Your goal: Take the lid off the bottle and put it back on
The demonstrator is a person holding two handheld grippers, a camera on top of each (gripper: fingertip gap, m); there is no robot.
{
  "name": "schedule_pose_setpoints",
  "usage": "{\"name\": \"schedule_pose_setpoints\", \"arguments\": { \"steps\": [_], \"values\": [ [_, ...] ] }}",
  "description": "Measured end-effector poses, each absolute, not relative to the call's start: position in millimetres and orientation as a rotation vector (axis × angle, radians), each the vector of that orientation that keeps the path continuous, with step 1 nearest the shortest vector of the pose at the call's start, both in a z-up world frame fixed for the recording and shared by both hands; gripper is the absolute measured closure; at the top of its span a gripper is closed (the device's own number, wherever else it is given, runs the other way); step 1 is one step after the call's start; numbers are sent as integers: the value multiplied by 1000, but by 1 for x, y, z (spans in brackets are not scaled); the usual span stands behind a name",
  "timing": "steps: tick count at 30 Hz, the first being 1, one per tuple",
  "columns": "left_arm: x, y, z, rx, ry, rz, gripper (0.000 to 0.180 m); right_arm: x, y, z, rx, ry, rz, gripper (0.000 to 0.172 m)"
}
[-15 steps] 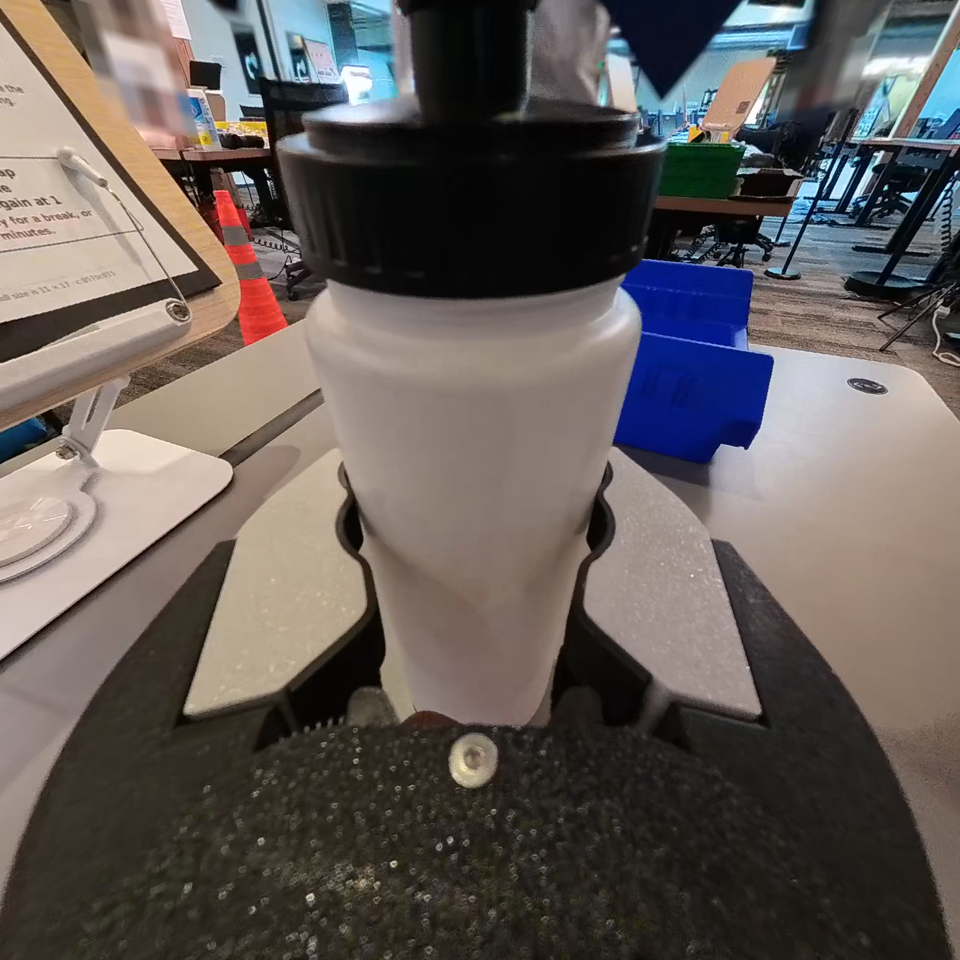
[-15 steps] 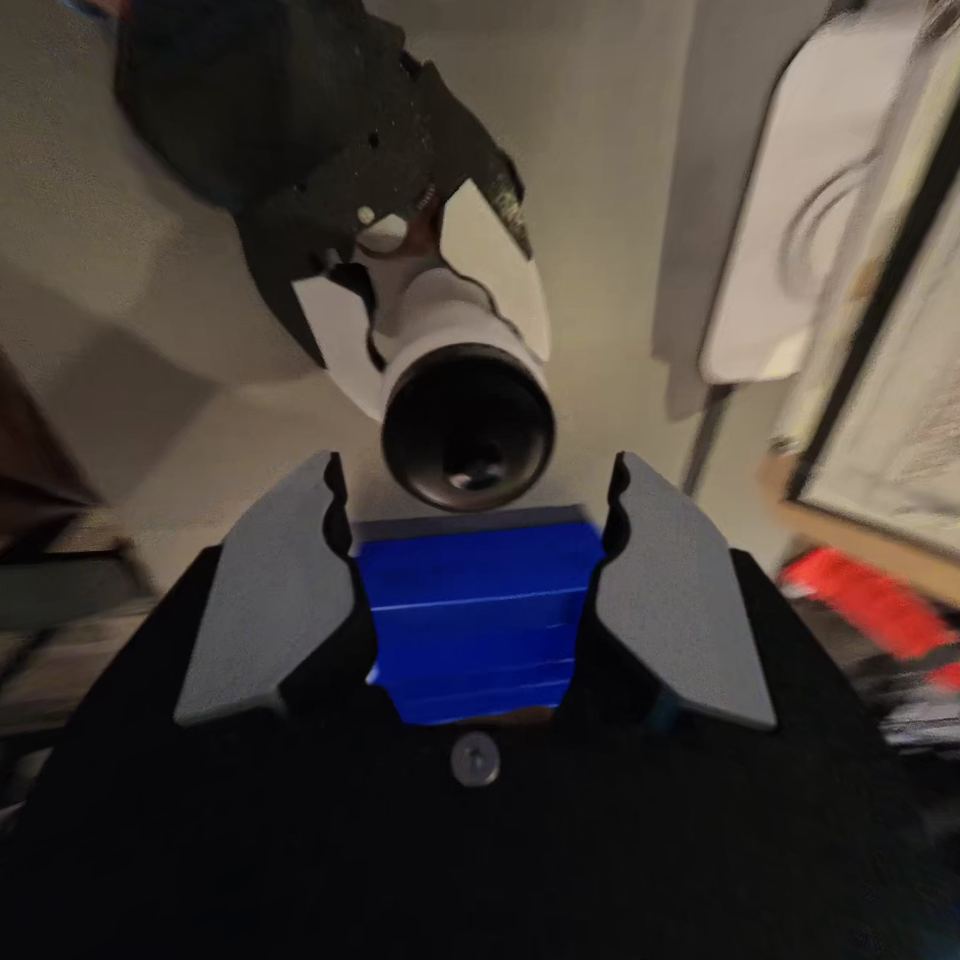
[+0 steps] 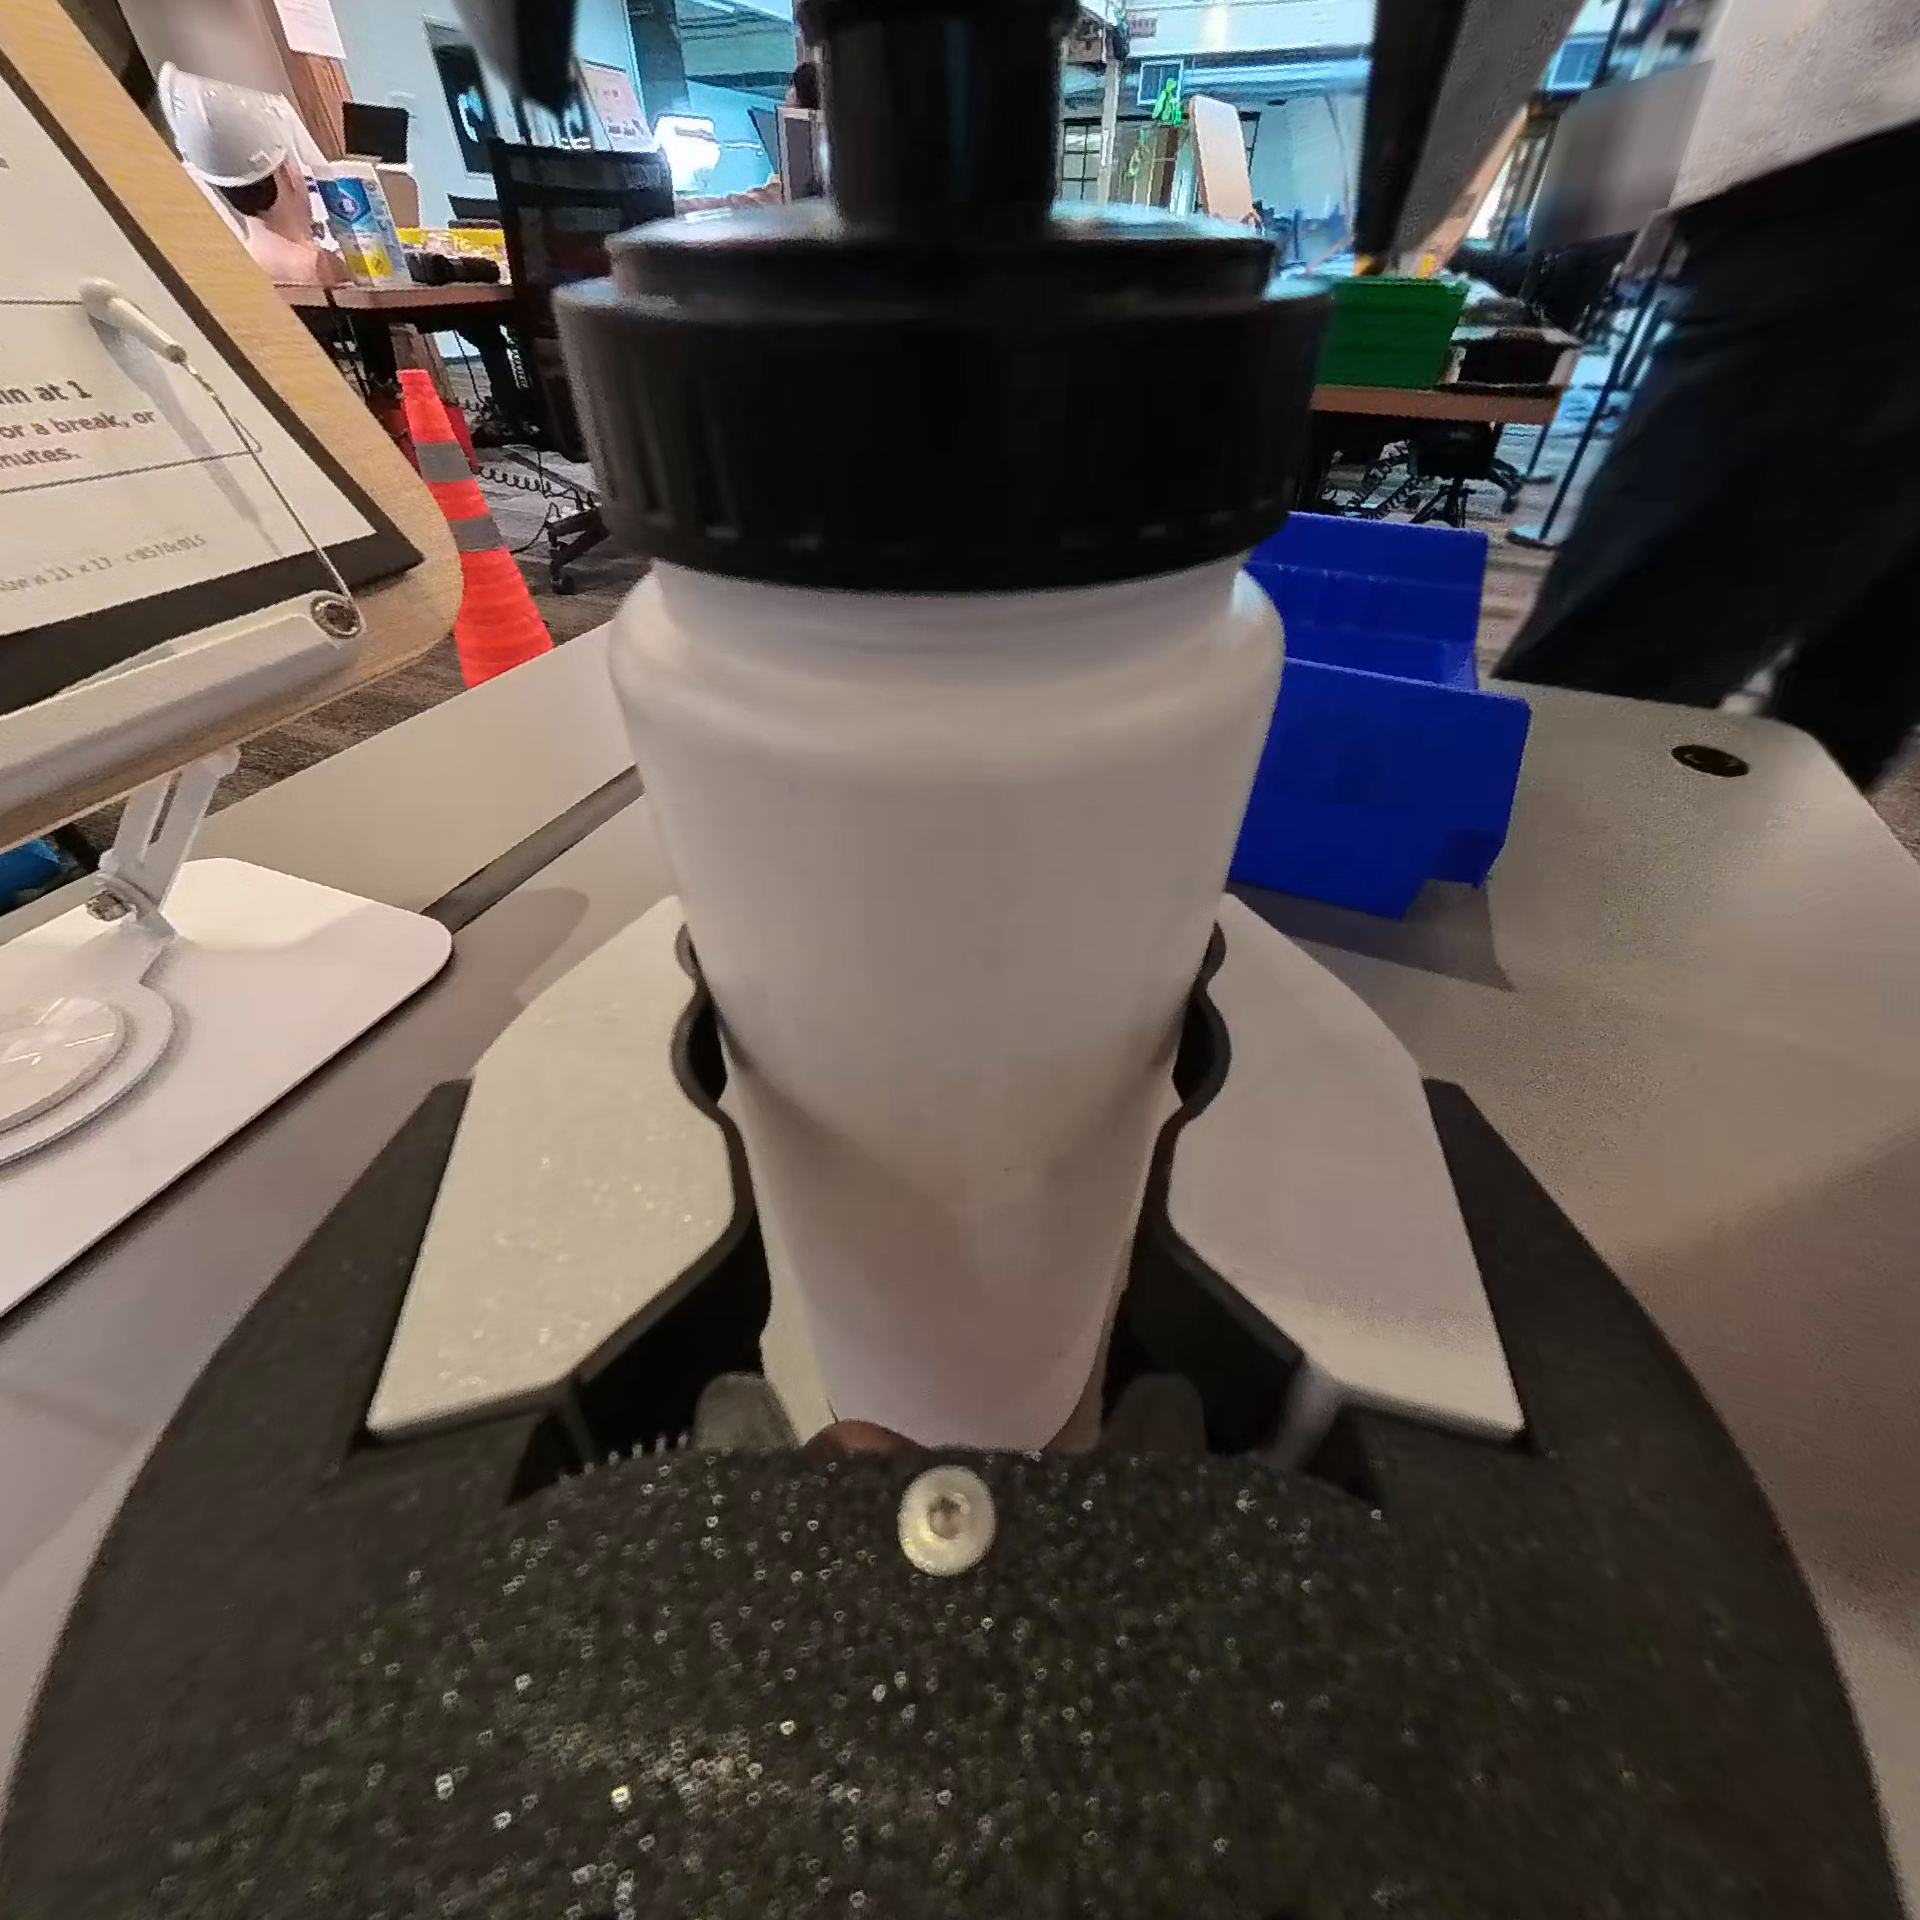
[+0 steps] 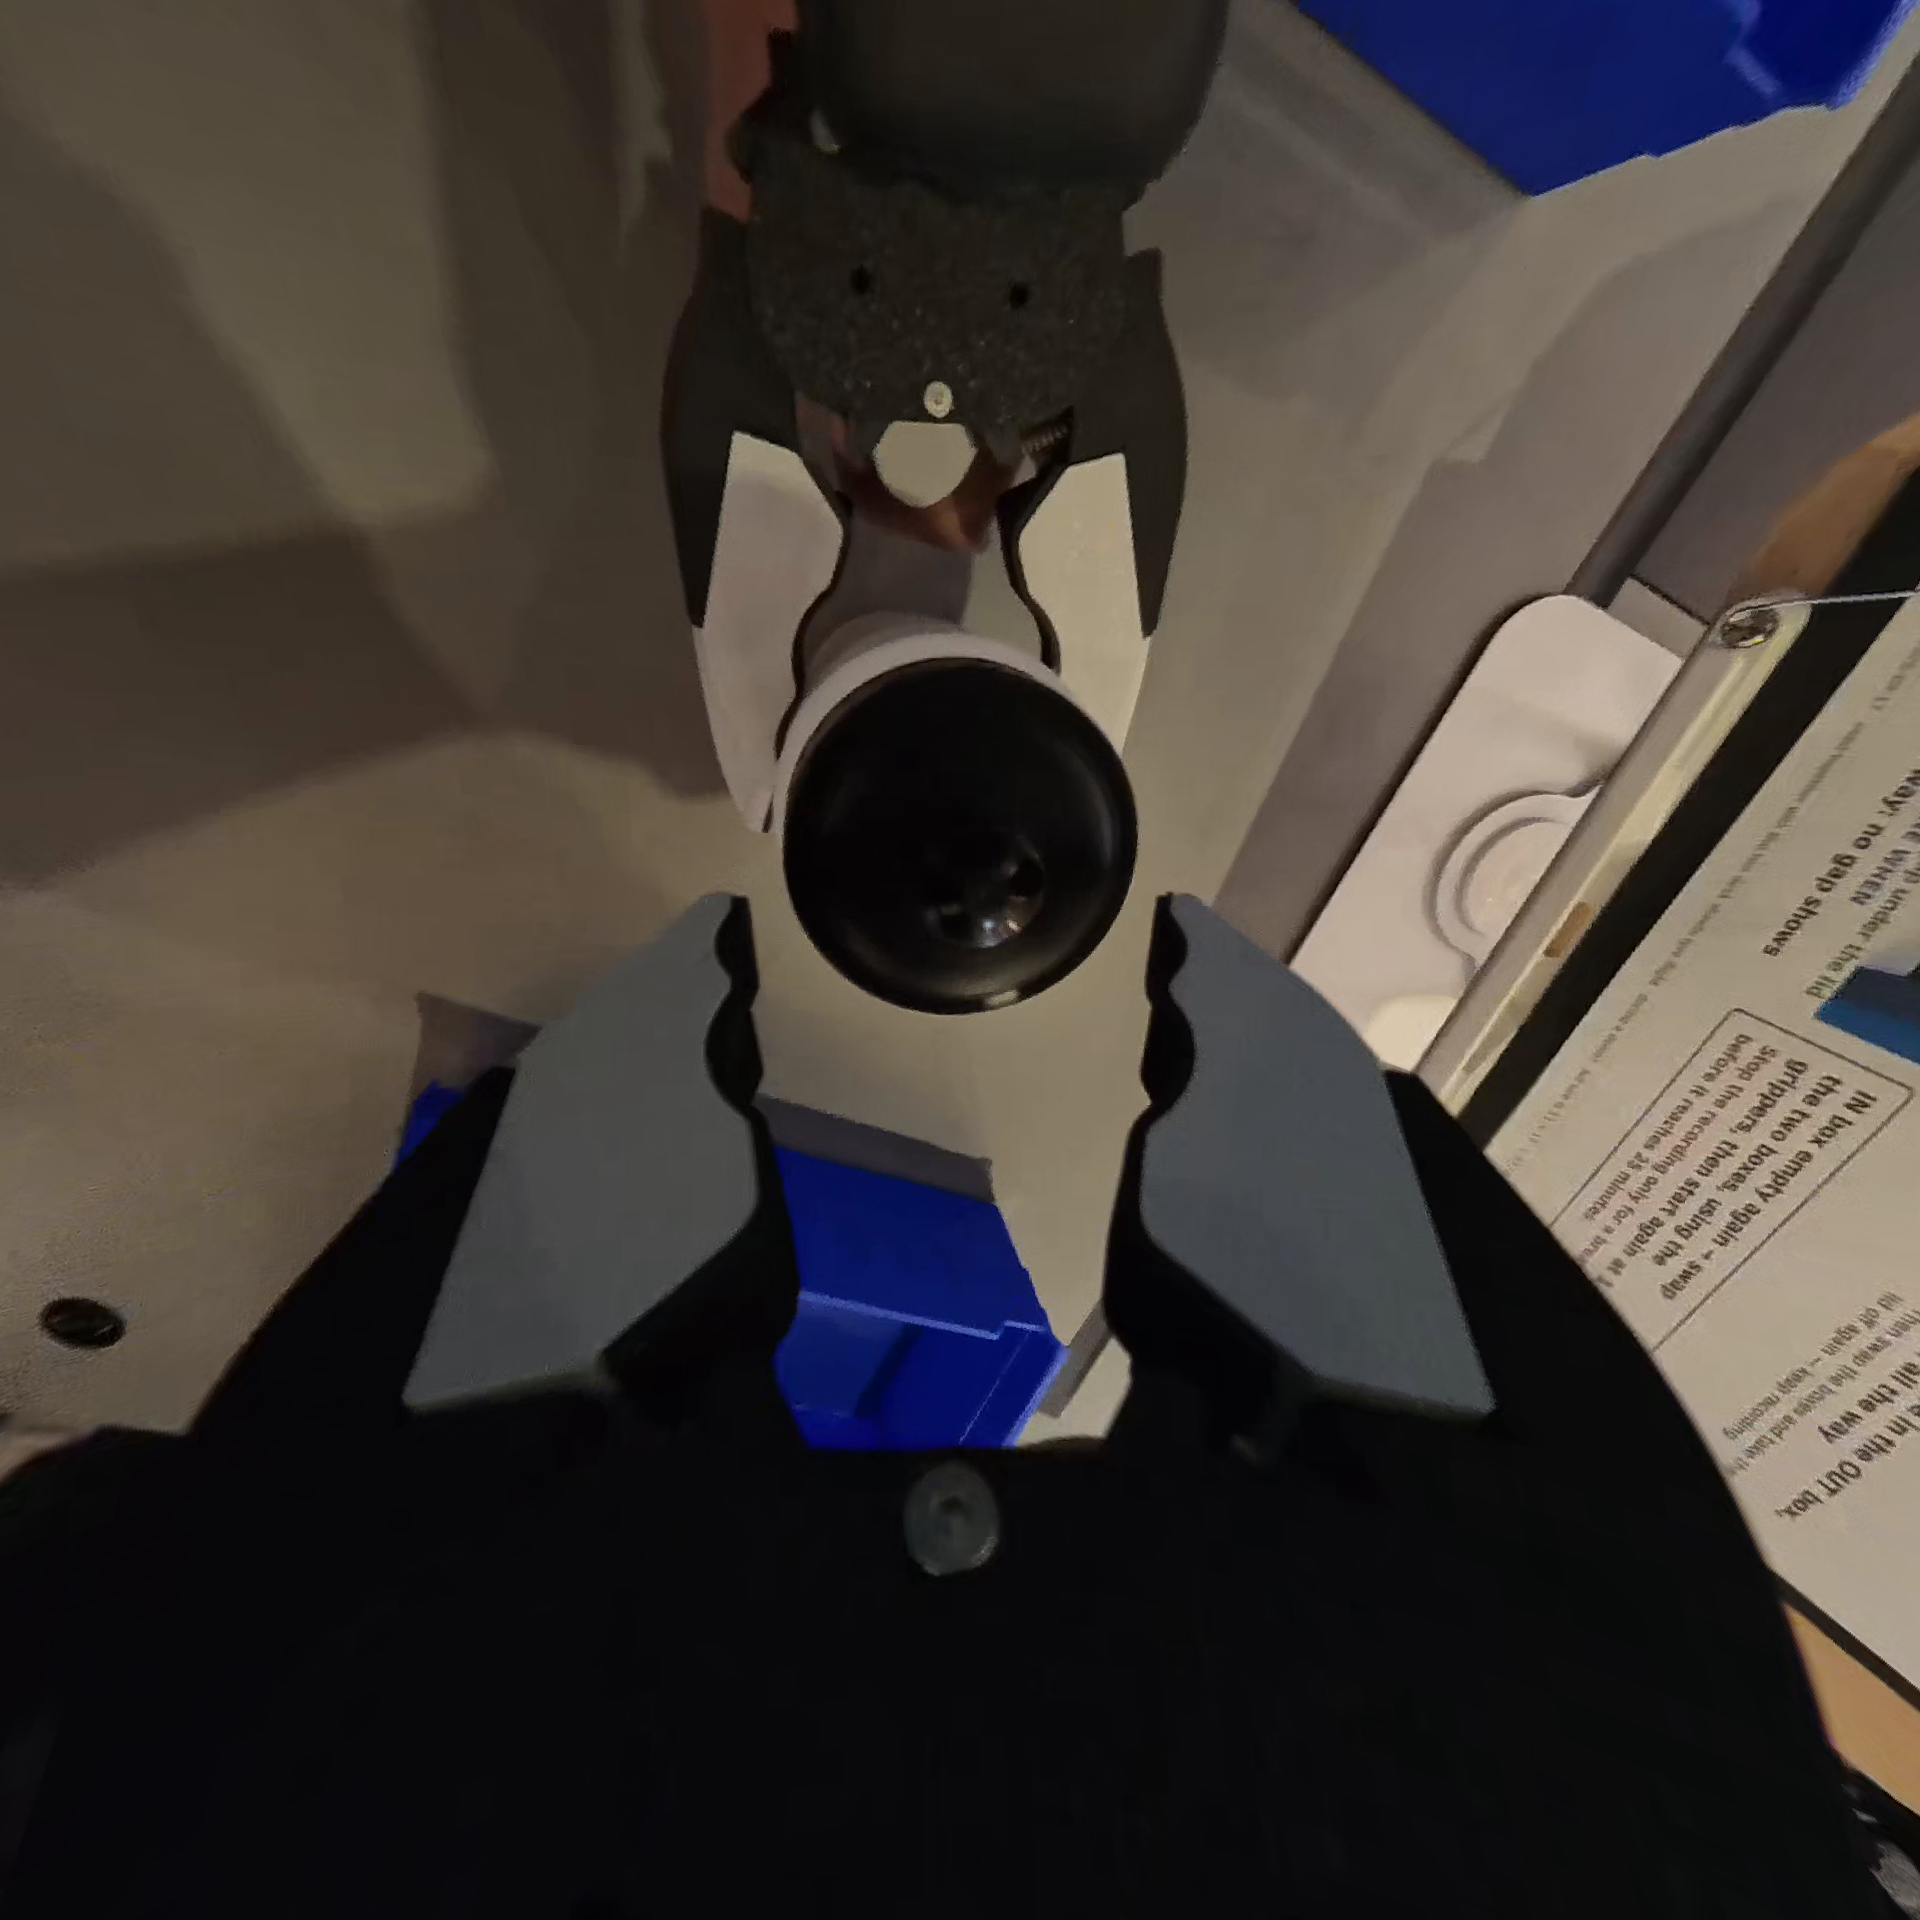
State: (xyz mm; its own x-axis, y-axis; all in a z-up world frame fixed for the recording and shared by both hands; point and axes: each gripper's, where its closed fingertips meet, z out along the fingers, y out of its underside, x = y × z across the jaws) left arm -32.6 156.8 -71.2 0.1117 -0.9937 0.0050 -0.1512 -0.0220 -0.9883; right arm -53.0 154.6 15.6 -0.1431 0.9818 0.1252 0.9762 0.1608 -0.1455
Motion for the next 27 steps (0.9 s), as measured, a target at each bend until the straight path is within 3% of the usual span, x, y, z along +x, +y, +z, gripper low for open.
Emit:
{"name": "schedule_pose_setpoints", "arguments": {
  "steps": [11, 15, 27],
  "values": [
    [-32, 155, -72, -1381, 1235, -1061, 95, -58, 161, 4, -1859, -2334, 121, 92],
    [-33, 156, -72, -1384, 1231, -1068, 95, -63, 156, -2, -1885, -2391, 189, 102],
    [-33, 155, -72, -1395, 1228, -1048, 95, -58, 152, 0, -2513, -1832, -90, 102]
  ]
}}
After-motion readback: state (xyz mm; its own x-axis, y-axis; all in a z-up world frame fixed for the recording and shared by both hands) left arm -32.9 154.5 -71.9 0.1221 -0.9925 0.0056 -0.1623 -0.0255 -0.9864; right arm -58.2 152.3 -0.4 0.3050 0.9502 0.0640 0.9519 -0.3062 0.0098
